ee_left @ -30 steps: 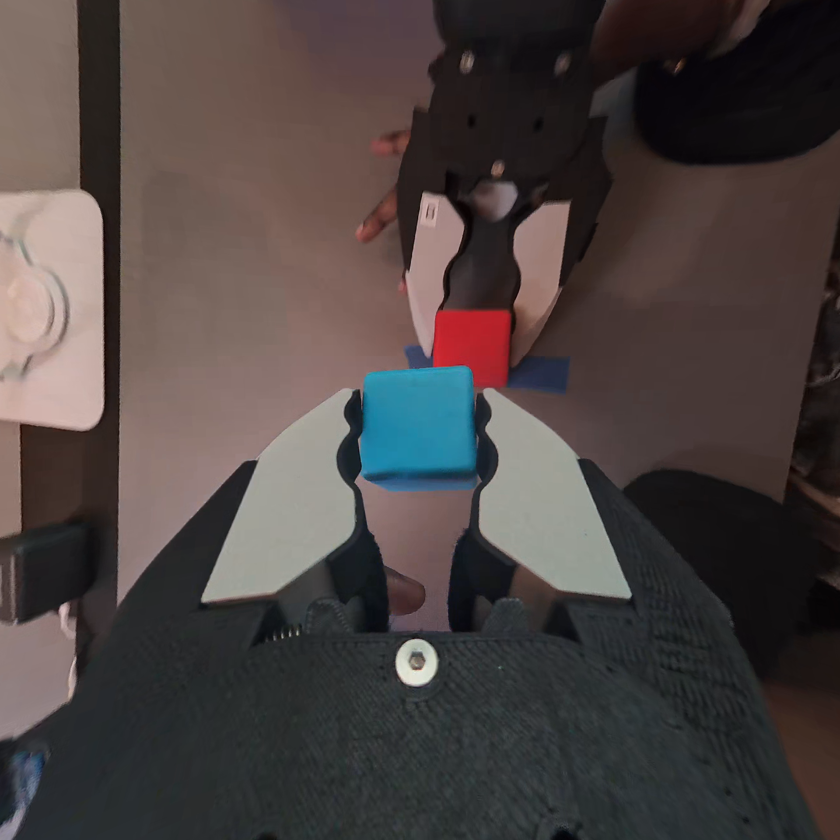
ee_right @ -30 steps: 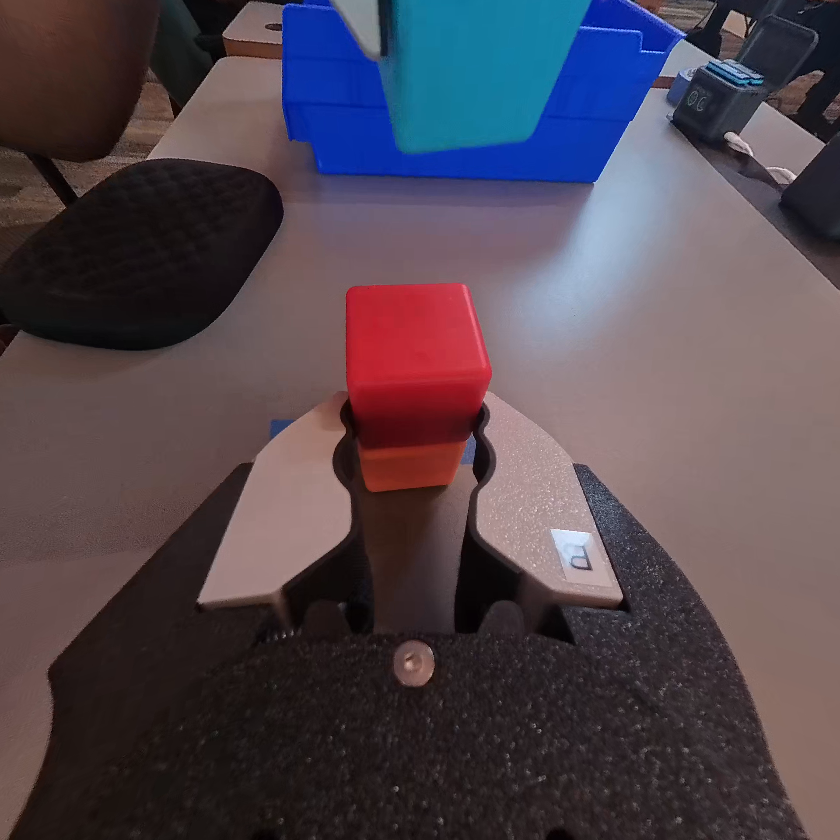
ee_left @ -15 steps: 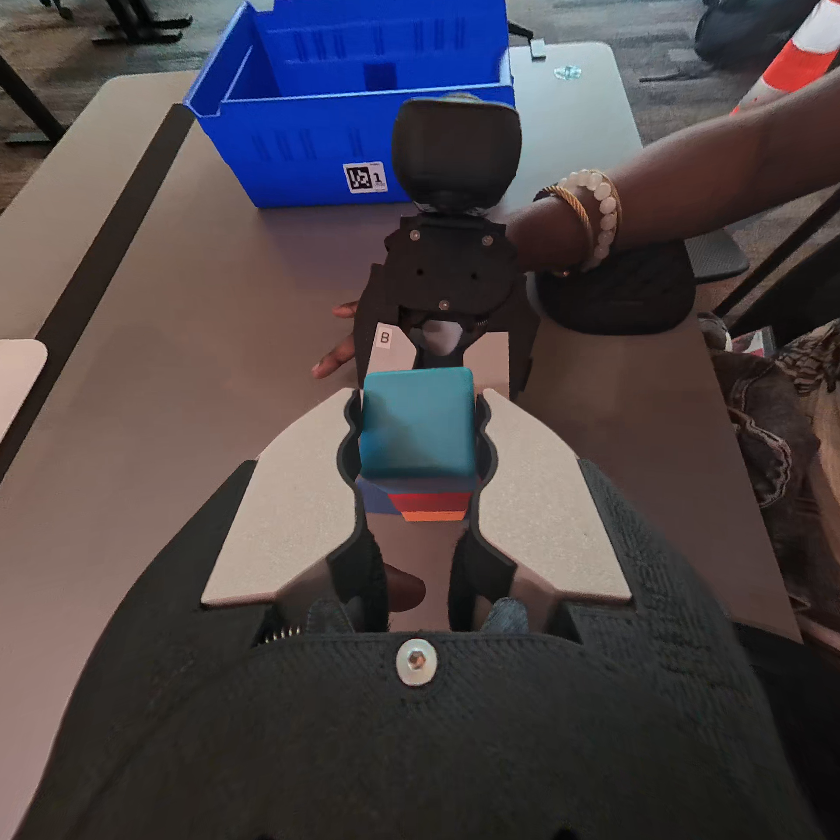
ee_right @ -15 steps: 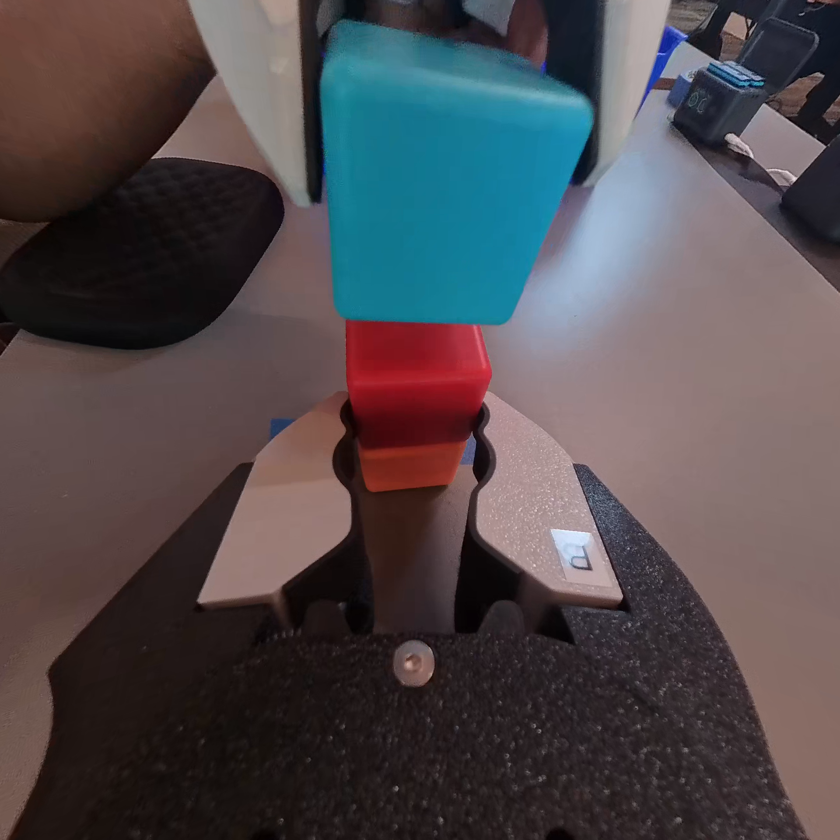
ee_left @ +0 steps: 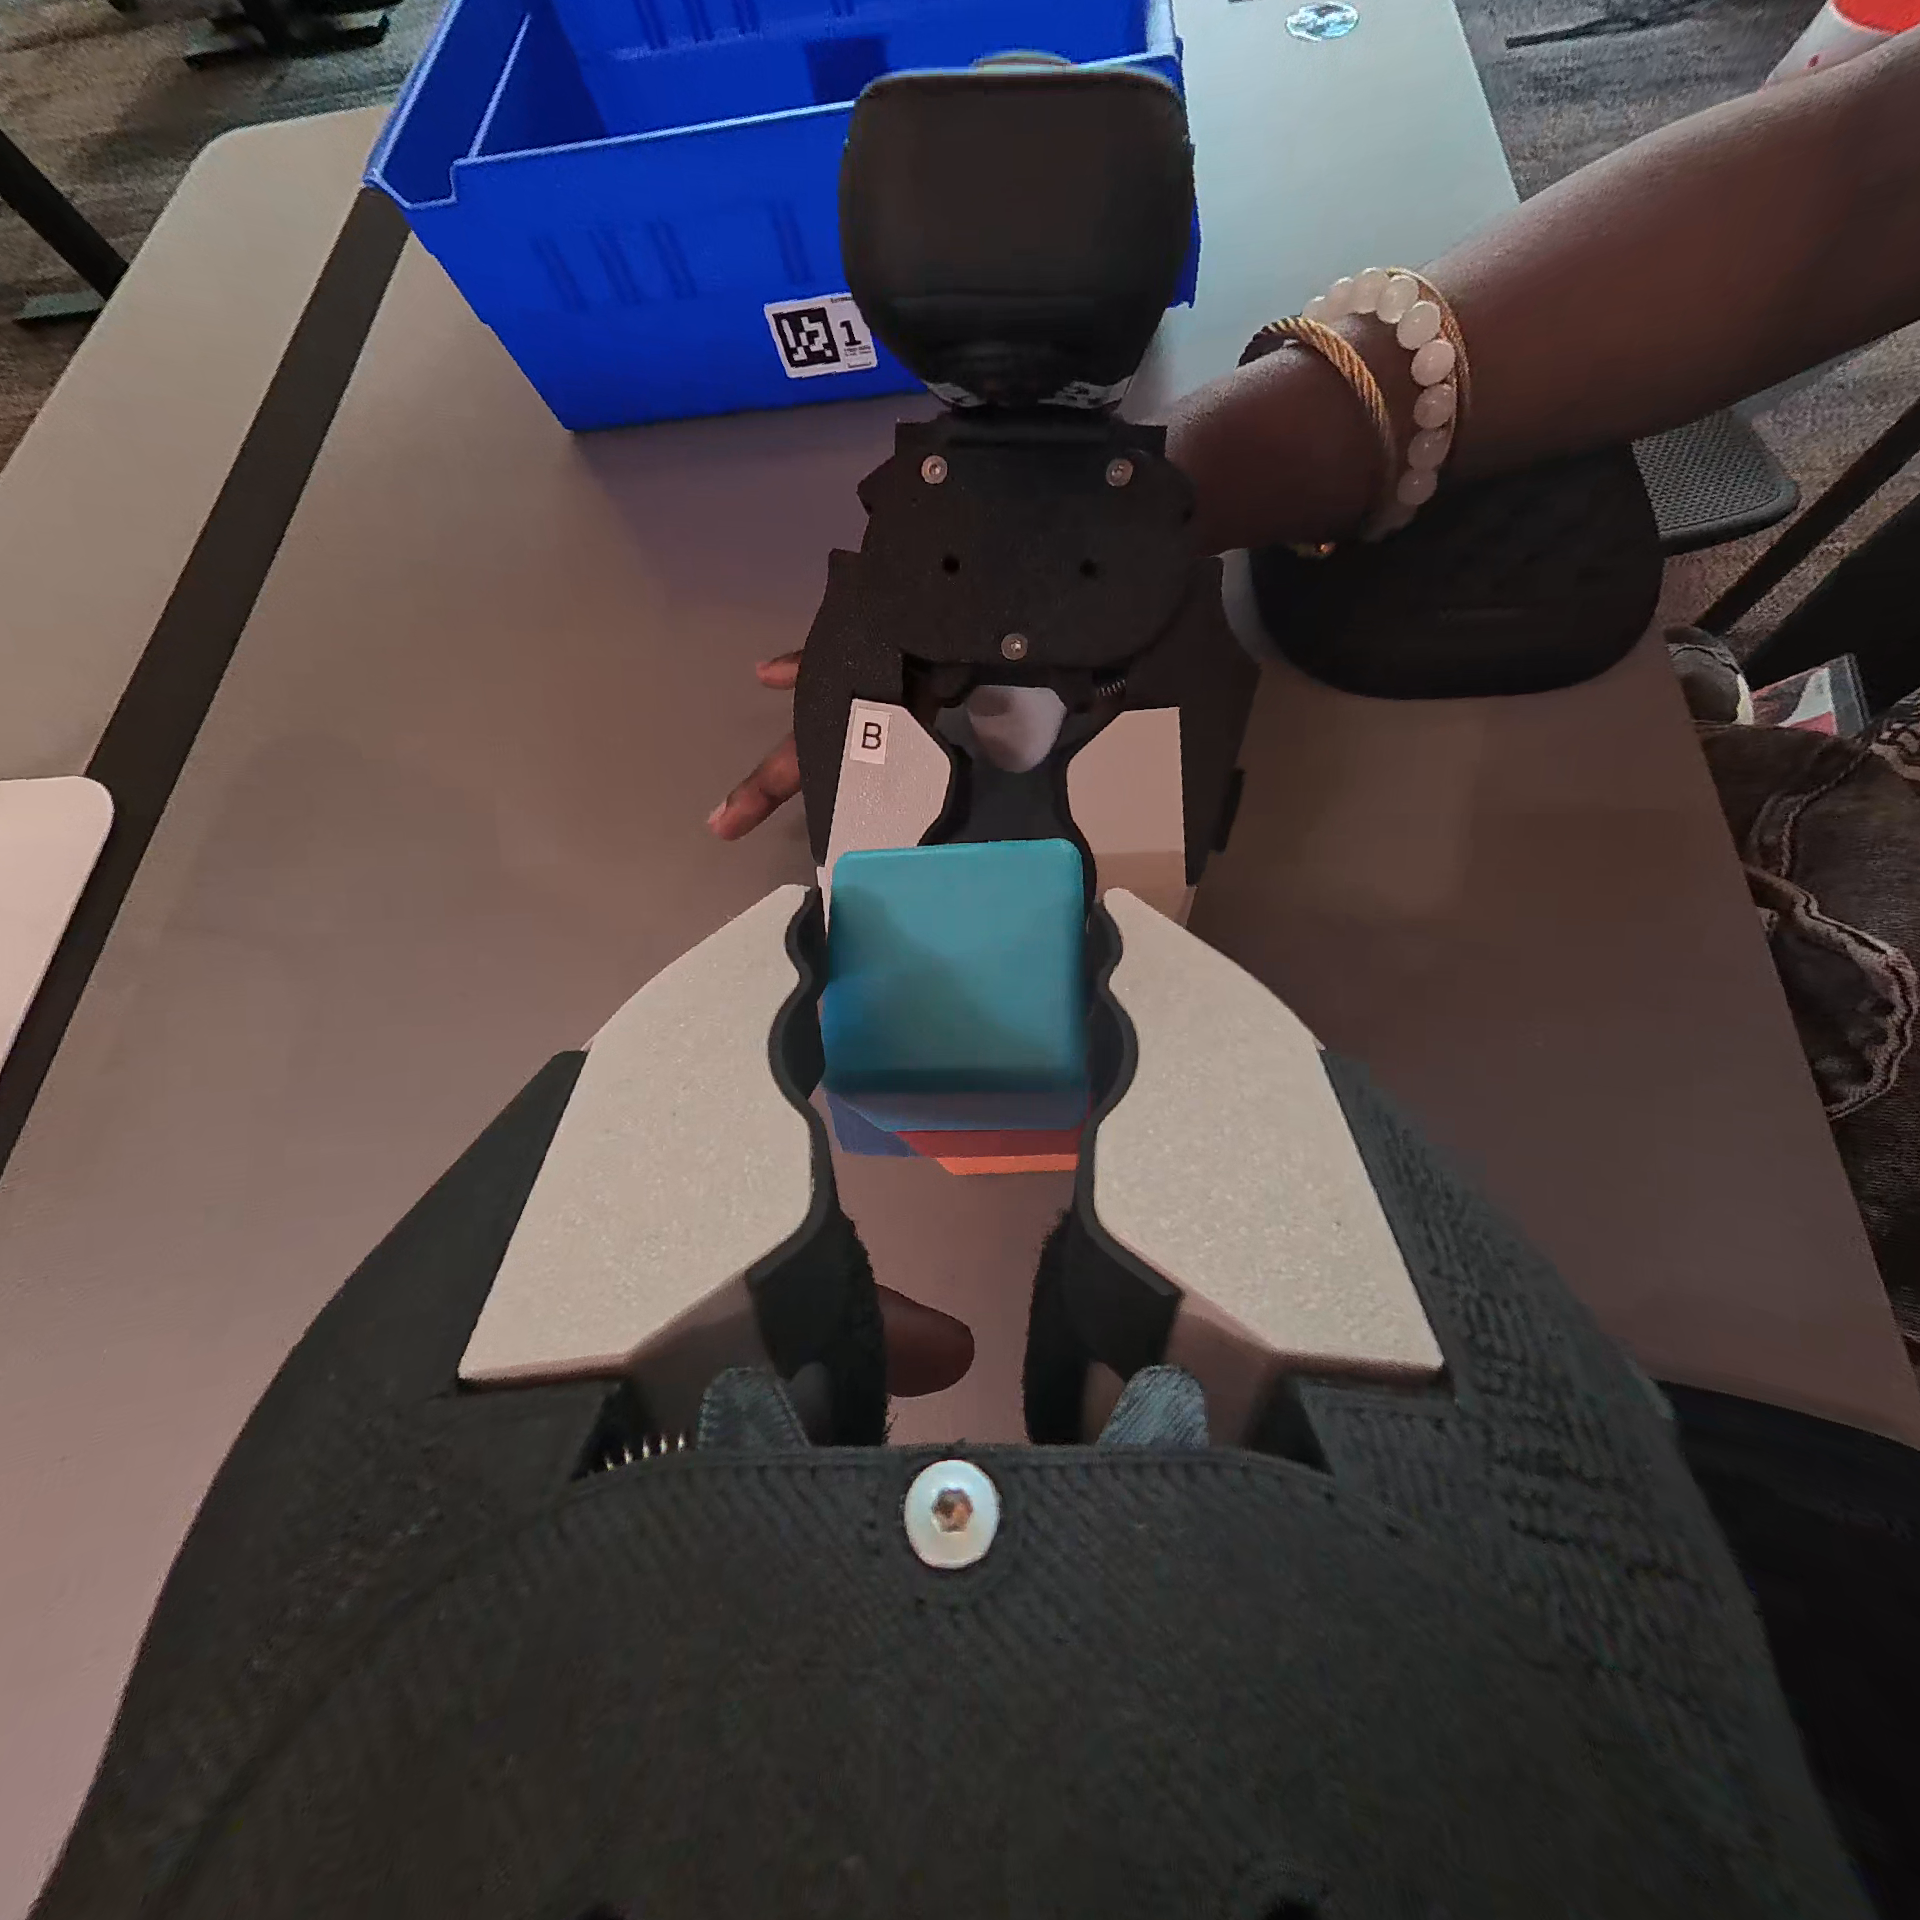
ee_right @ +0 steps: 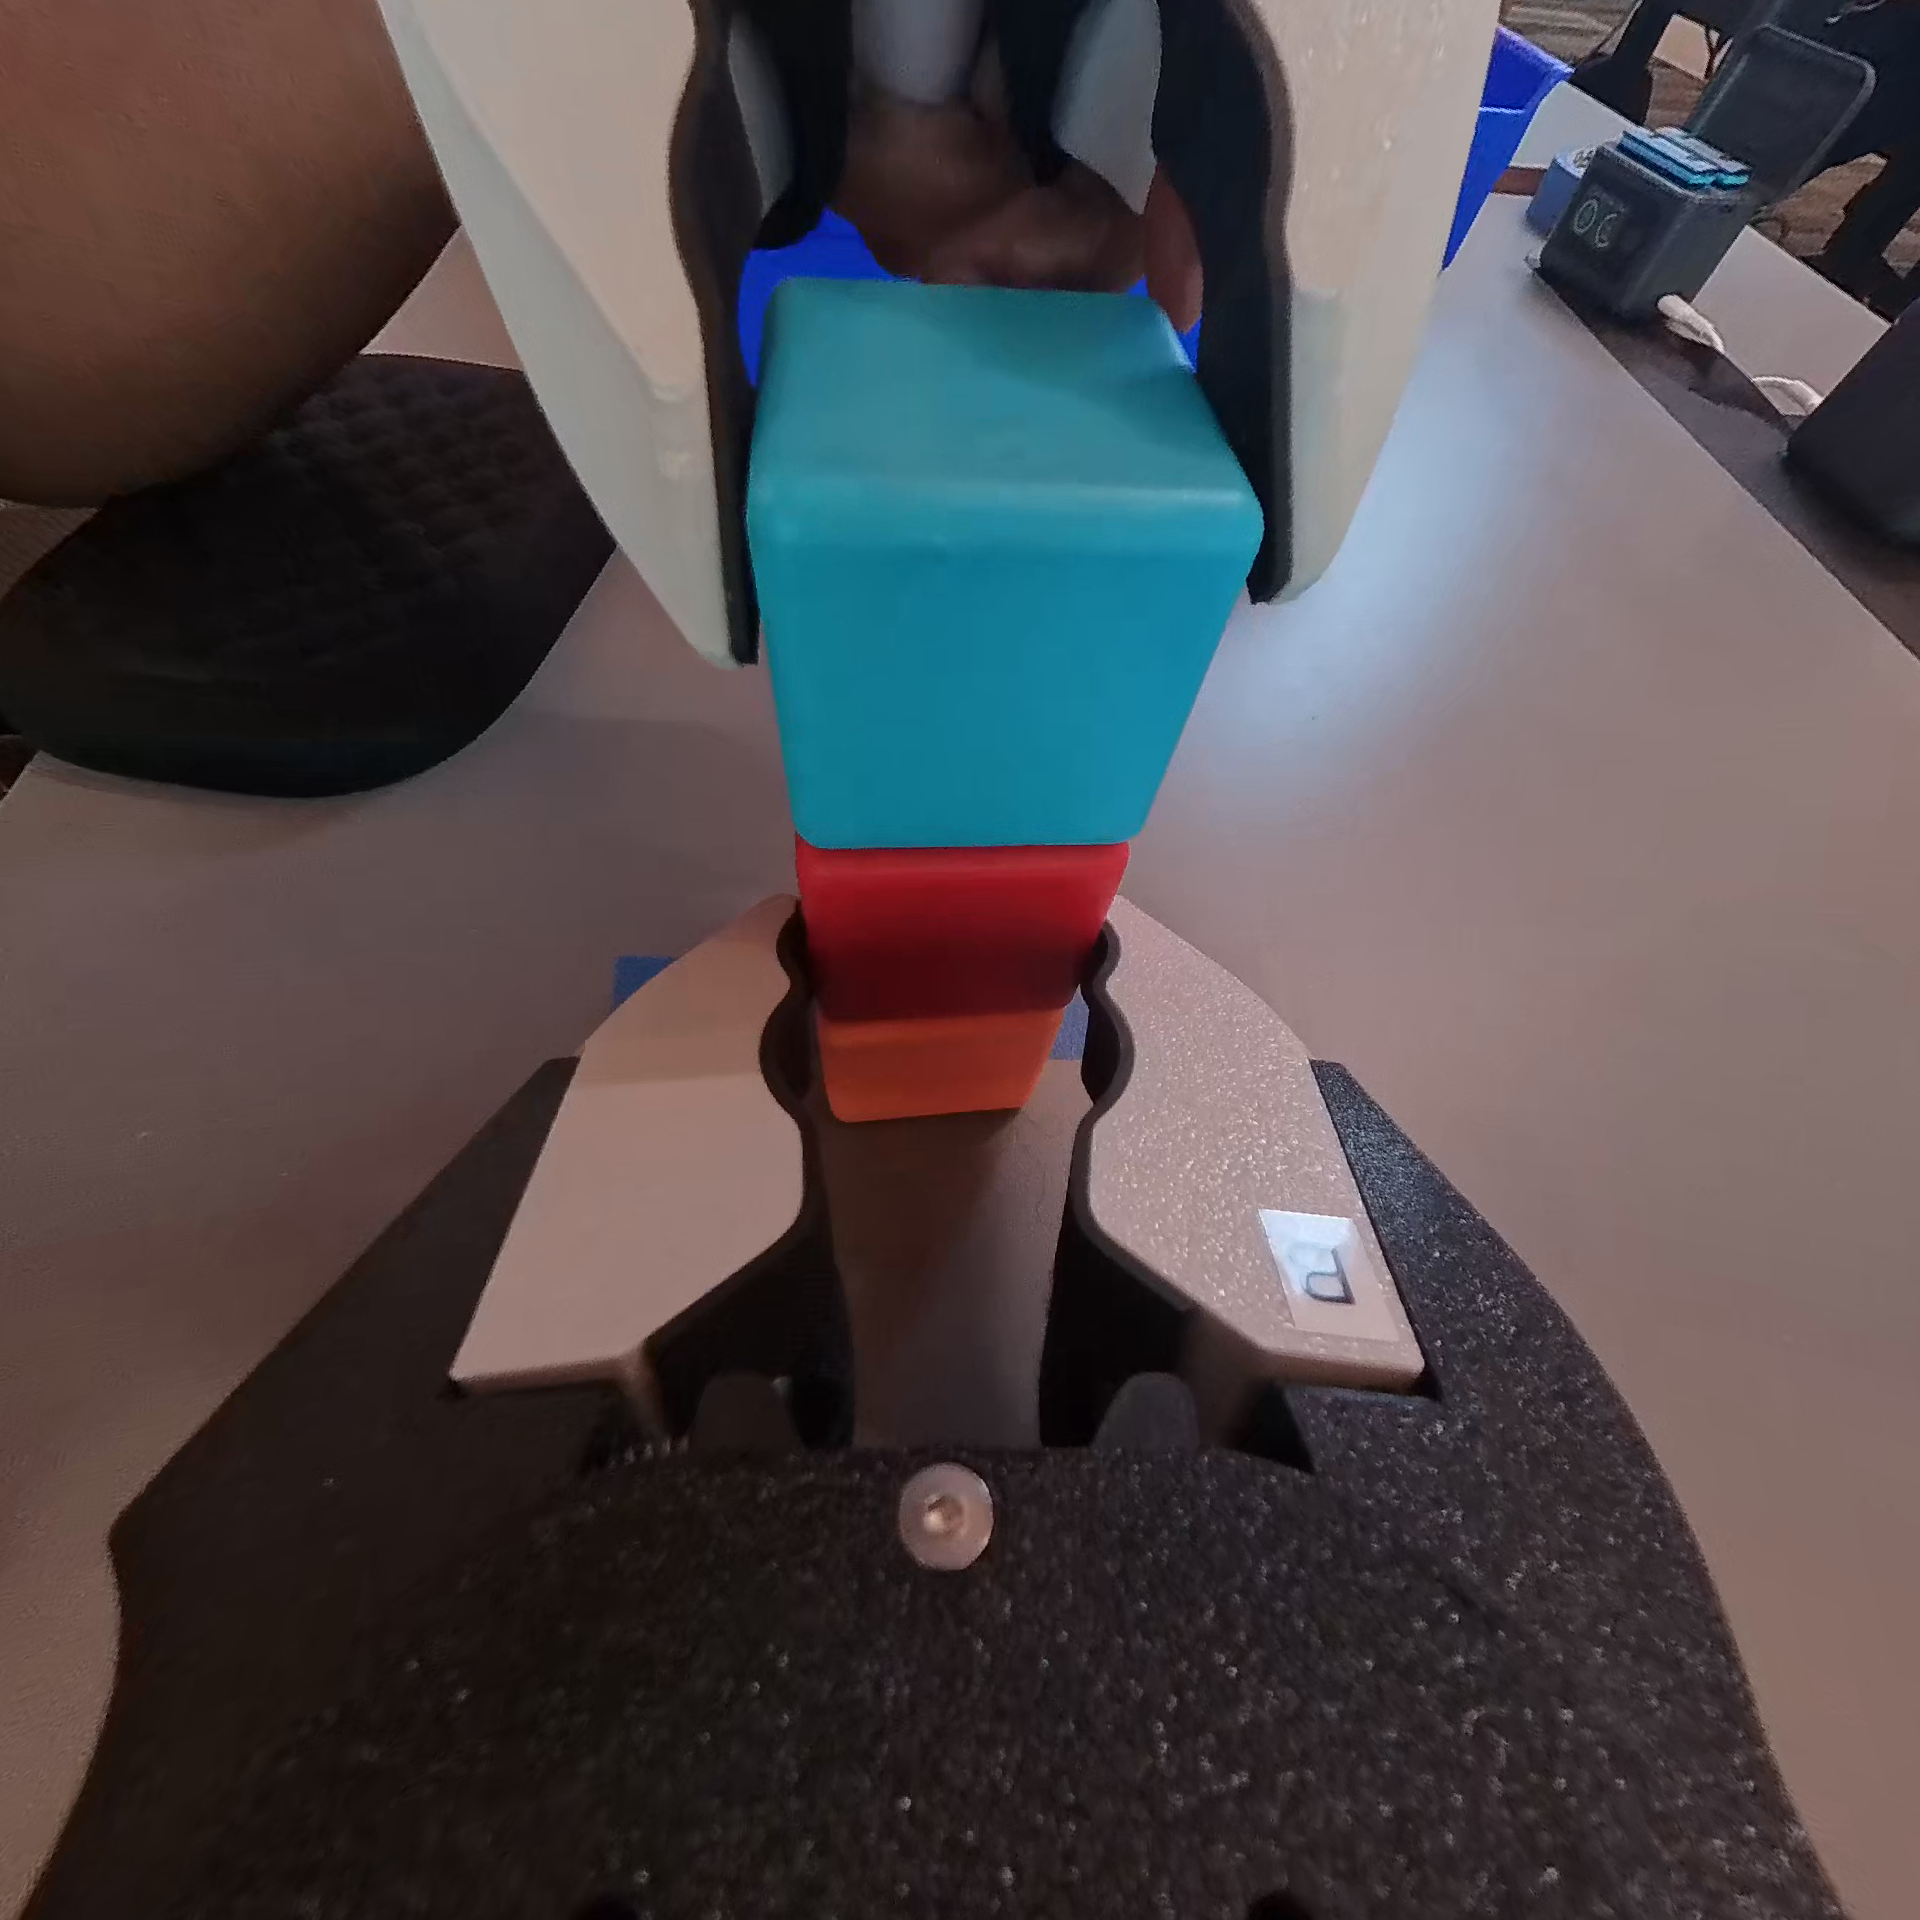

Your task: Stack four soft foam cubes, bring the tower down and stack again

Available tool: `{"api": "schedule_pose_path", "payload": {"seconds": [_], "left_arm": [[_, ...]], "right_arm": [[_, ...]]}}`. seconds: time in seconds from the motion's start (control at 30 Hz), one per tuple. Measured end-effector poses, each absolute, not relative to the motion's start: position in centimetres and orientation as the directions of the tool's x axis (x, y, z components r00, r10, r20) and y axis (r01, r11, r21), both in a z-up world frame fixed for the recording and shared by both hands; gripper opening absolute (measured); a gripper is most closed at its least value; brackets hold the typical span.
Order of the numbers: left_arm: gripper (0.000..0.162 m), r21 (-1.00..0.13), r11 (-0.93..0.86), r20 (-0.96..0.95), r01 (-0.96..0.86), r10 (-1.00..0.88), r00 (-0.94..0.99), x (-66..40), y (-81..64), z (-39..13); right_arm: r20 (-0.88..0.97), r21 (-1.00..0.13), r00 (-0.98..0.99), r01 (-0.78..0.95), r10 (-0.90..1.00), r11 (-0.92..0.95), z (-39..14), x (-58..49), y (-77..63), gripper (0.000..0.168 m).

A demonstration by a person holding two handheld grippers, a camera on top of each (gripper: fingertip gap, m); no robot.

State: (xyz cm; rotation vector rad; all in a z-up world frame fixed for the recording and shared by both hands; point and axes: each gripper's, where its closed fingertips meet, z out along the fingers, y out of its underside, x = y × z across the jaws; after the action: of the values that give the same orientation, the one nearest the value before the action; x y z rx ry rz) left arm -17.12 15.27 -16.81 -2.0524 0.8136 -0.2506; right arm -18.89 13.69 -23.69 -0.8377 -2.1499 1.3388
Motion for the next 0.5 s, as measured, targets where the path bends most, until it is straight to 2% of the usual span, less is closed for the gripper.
{"api": "schedule_pose_path", "payload": {"seconds": [0.07,0.17,0.27,0.33,0.4,0.43,0.5], "left_arm": [[0.048,-0.809,-0.384,-0.124,-0.445,-0.628,0.768,-17.1,15.3,-16.8],[0.048,-0.815,-0.378,-0.126,-0.44,-0.625,0.771,-17.1,15.3,-16.8],[0.048,-0.819,-0.375,-0.124,-0.435,-0.624,0.771,-17.1,15.3,-16.8],[0.048,-0.822,-0.371,-0.122,-0.431,-0.625,0.771,-17.0,15.3,-16.7],[0.048,-0.834,-0.367,-0.112,-0.413,-0.62,0.777,-16.9,15.3,-16.7],[0.053,-0.834,-0.379,-0.094,-0.401,-0.617,0.781,-17.0,15.2,-16.7],[0.087,-0.83,-0.423,-0.066,-0.363,-0.573,0.817,-17.8,14.9,-16.3]], "right_arm": [[0.07,-0.909,-0.707,0.246,0.704,0.337,-23.6,-18.8,13.6,0.05],[0.024,-0.938,-0.703,0.23,0.71,0.26,-22.4,-19.1,13.1,0.082],[-0.013,-0.973,-0.693,0.175,0.72,0.151,-20.1,-19.5,12.7,0.076],[-0.001,-0.981,-0.684,0.141,0.729,0.131,-19.4,-19.6,12.7,0.055],[0.013,-0.983,-0.682,0.127,0.732,0.136,-19.4,-19.7,12.8,0.05],[0.013,-0.983,-0.684,0.124,0.729,0.134,-19.4,-19.7,12.8,0.05],[0.019,-0.984,-0.685,0.116,0.728,0.135,-19.4,-19.6,12.8,0.05]]}}
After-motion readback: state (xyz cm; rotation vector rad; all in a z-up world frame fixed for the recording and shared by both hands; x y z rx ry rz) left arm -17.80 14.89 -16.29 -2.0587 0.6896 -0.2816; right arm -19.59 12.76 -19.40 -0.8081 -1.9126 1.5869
